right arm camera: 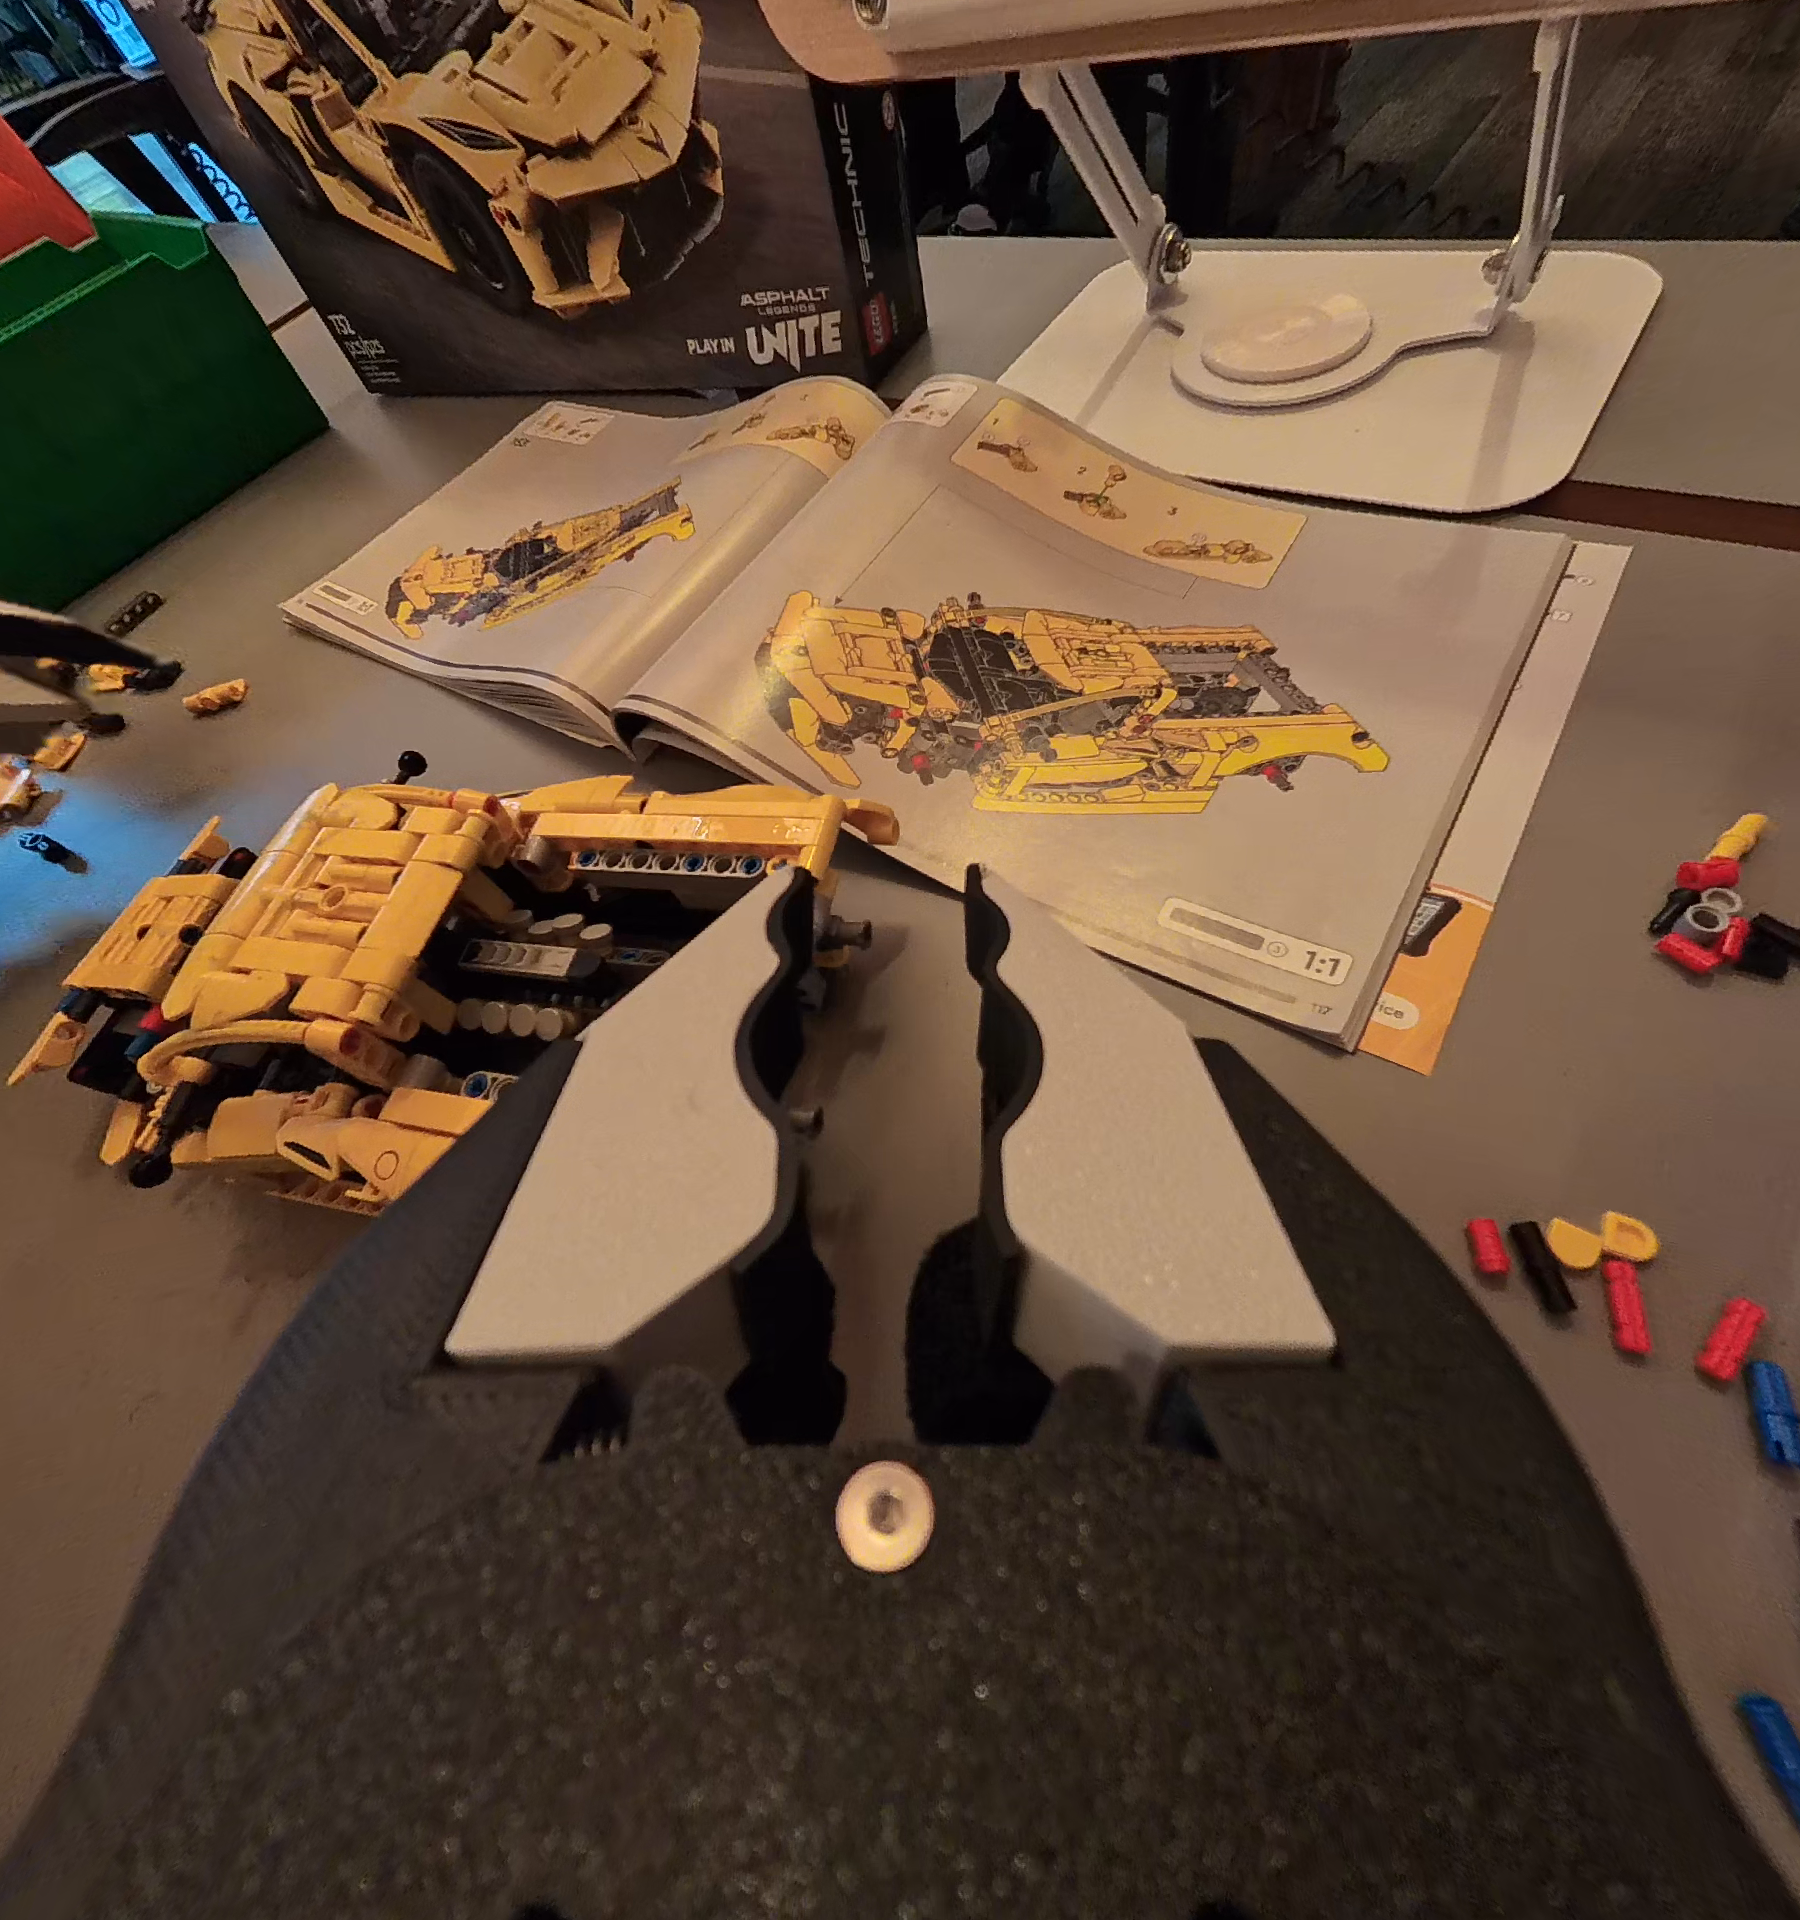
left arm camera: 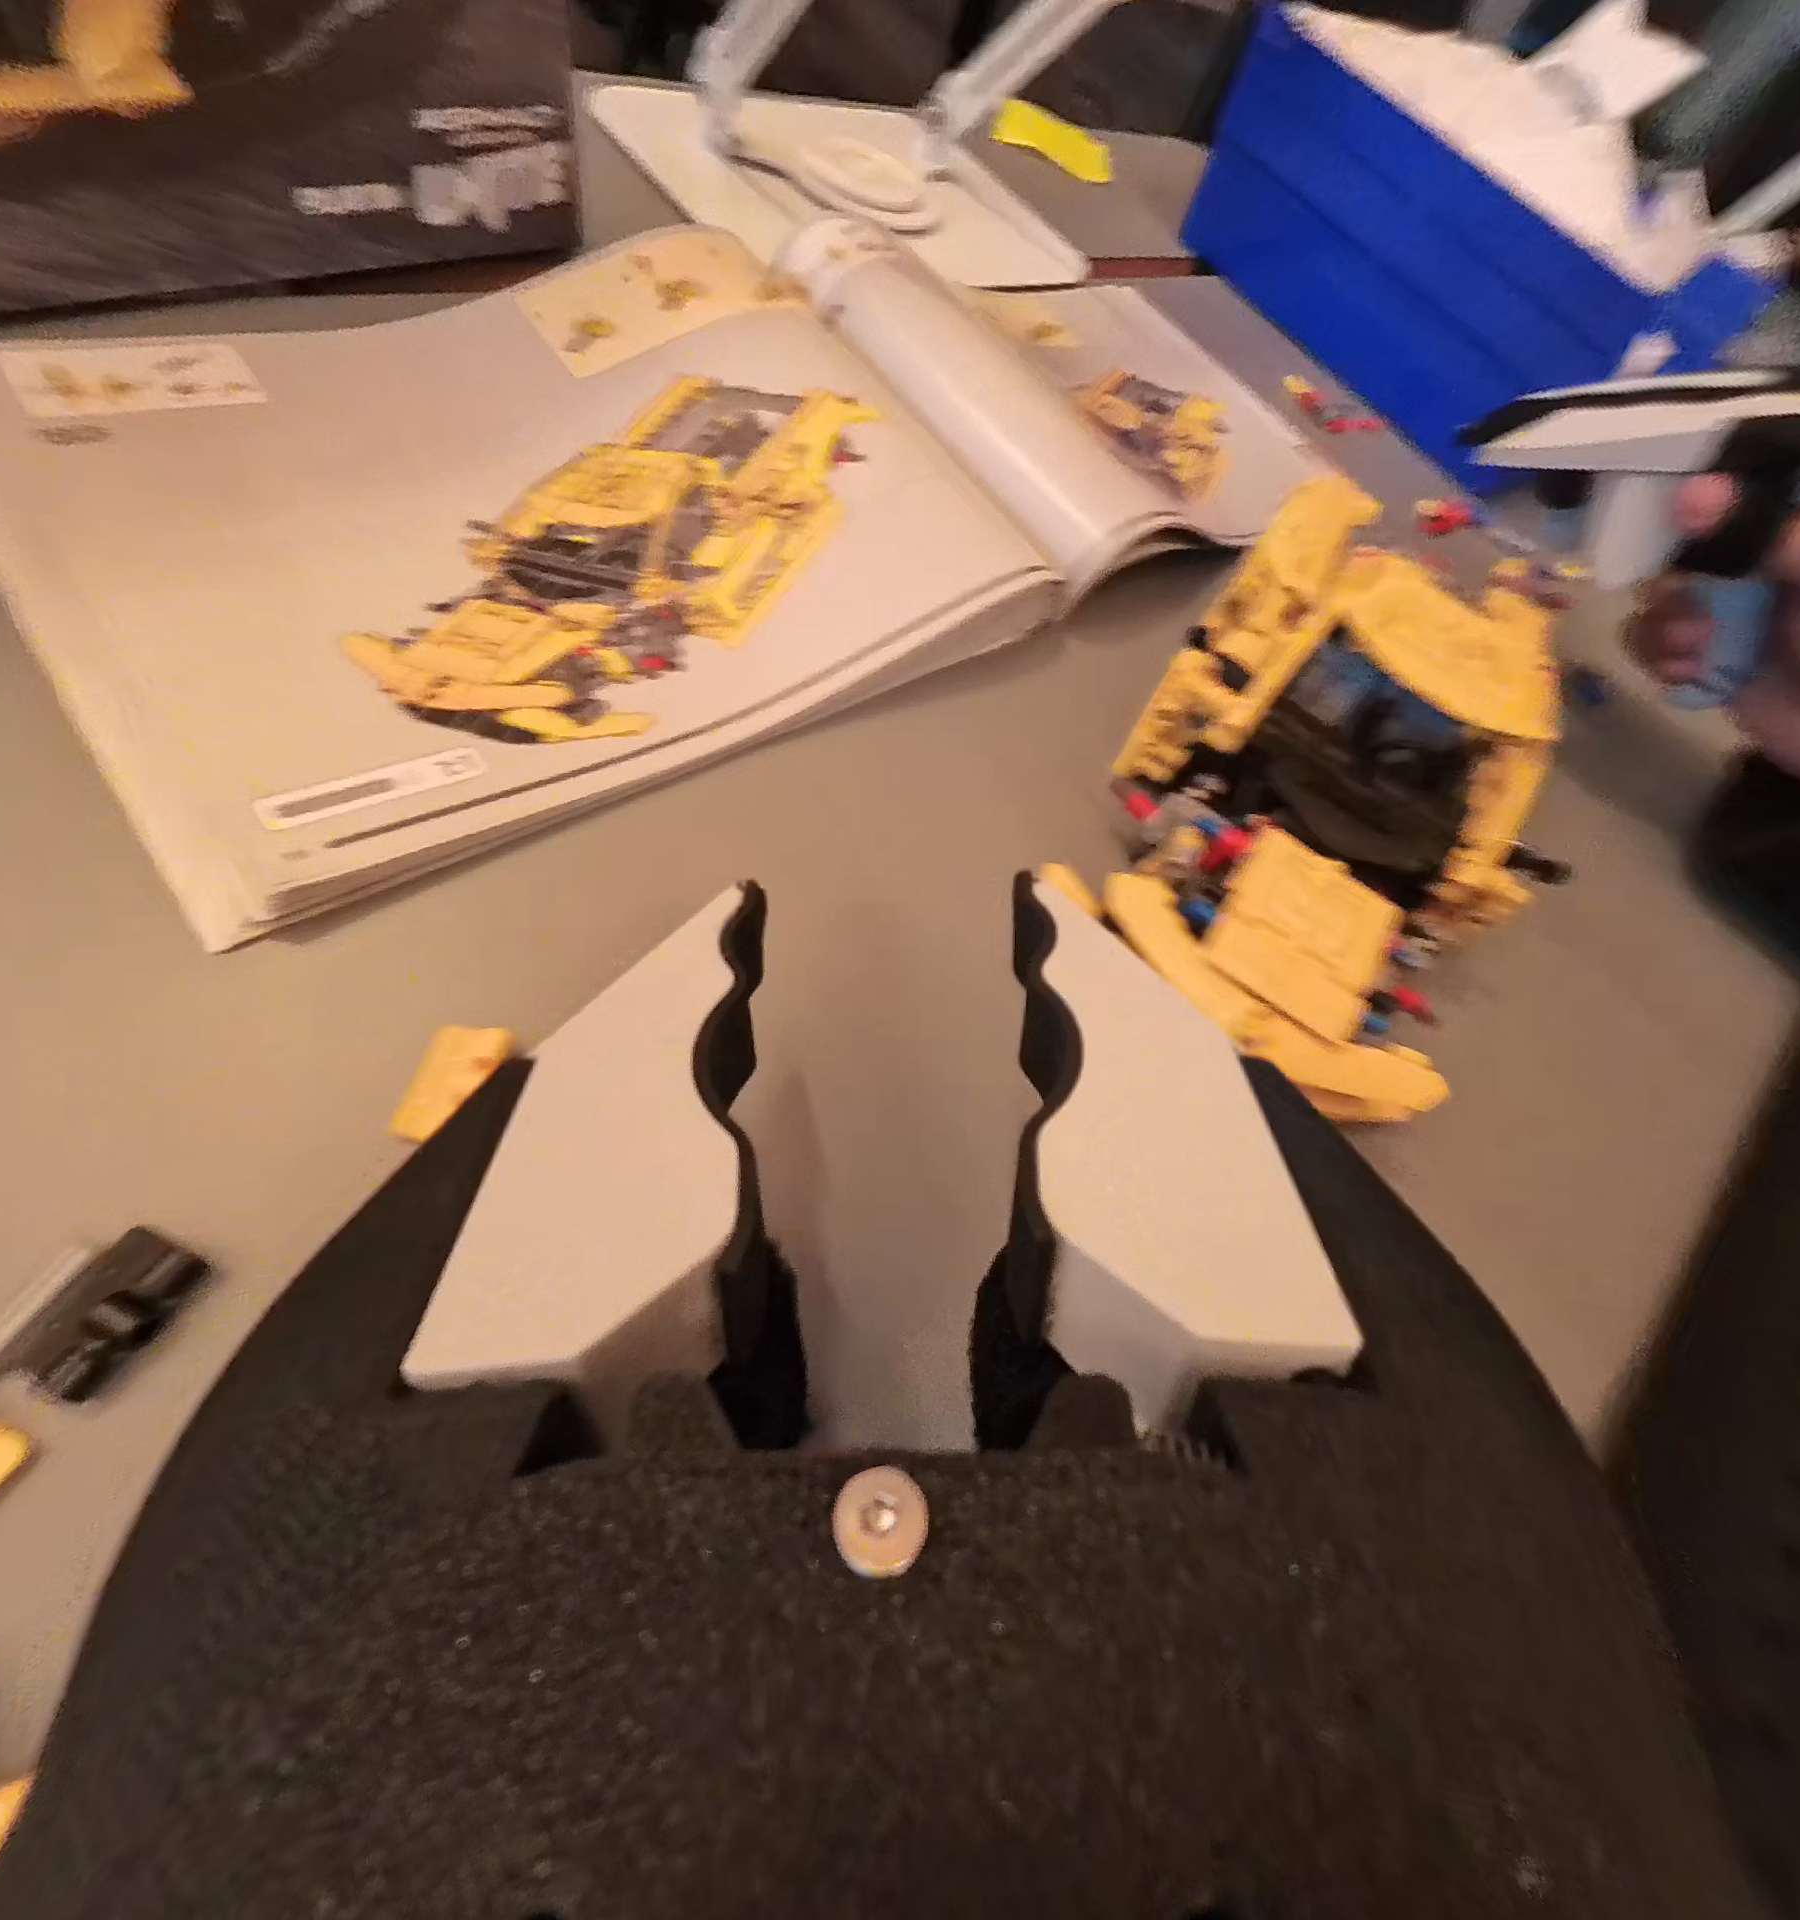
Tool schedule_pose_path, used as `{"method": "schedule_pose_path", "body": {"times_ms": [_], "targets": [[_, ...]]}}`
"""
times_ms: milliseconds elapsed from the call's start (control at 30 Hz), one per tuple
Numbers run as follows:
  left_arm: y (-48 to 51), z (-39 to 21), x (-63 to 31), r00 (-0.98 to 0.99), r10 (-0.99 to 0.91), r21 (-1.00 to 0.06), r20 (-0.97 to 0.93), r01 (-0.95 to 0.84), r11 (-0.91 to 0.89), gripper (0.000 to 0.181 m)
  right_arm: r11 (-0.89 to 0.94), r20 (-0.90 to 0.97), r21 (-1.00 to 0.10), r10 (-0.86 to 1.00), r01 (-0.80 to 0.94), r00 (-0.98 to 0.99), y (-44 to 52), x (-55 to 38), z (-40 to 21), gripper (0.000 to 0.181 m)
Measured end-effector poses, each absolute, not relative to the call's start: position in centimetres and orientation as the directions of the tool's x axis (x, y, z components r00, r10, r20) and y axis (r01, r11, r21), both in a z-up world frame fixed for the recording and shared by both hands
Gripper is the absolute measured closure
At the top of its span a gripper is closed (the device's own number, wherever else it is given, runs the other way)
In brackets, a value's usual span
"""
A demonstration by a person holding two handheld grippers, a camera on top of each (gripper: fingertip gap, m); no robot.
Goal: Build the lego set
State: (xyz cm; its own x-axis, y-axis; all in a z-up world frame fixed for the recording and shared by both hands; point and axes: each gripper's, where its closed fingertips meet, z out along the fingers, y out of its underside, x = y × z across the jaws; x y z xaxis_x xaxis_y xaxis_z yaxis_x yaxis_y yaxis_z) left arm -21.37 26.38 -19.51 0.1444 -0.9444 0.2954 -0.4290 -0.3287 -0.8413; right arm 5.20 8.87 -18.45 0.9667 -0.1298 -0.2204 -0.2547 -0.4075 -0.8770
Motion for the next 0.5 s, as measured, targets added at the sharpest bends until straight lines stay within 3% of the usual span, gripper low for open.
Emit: {"method": "schedule_pose_path", "body": {"times_ms": [100, 233, 400, 467, 500], "targets": [[20.9, -19.3, -23.8, -0.112, -0.928, -0.759, 0.356, -0.614, -0.217, 0.133, -0.401, -0.230, -0.877, -0.131, -0.263, 0.964, 8.8, 5.3, -18.4, 0.154], [15.7, -21.5, -29.6, -0.348, -0.916, -0.670, 0.200, -0.730, 0.131, 0.137, -0.398, -0.231, -0.879, -0.127, -0.263, 0.965, 8.9, 5.2, -18.3, 0.154], [12.8, -24.0, -32.5, -0.366, -0.900, -0.583, 0.238, -0.795, 0.169, 0.140, -0.405, -0.228, -0.877, -0.122, -0.258, 0.966, 9.0, 5.0, -18.4, 0.153], [12.7, -24.4, -32.7, -0.372, -0.901, -0.572, 0.221, -0.798, 0.189, 0.153, -0.403, -0.227, -0.878, -0.122, -0.258, 0.966, 9.0, 4.9, -18.3, 0.154], [12.9, -24.5, -32.6, -0.382, -0.902, -0.575, 0.199, -0.791, 0.208, 0.172, -0.403, -0.228, -0.878, -0.122, -0.258, 0.966, 9.0, 4.9, -18.3, 0.153]]}}
